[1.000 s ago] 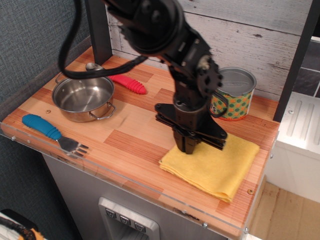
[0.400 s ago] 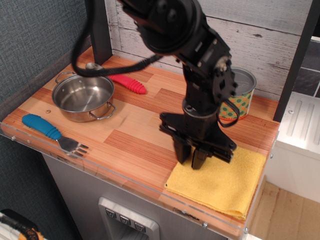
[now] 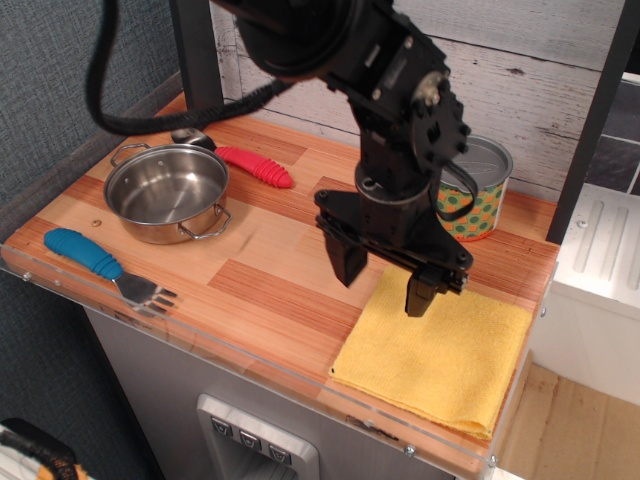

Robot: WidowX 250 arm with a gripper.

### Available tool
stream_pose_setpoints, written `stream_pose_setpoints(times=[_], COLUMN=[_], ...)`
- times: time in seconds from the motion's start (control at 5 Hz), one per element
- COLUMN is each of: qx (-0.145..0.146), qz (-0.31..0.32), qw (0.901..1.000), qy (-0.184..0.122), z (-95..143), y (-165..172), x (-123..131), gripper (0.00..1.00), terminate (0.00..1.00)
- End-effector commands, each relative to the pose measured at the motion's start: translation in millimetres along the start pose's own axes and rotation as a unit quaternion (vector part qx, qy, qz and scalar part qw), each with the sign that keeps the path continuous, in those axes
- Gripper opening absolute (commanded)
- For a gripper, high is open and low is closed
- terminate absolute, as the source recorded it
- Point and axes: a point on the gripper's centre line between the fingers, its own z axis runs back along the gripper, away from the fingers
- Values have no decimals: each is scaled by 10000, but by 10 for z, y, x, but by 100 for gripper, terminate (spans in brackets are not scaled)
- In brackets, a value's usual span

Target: Move orange towel to front right corner of table

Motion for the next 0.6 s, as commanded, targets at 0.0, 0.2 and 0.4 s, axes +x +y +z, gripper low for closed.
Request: stream_pose_setpoints(times=[0.0, 0.2, 0.4], qx=[463, 694, 706], qz=[305, 21, 59], qw=[9982, 9973, 9966], qy=[-227, 226, 431], z=[423, 542, 624], y=[151, 302, 485], x=[92, 70, 118], gripper=[100, 100, 100], terminate=[0, 0, 0])
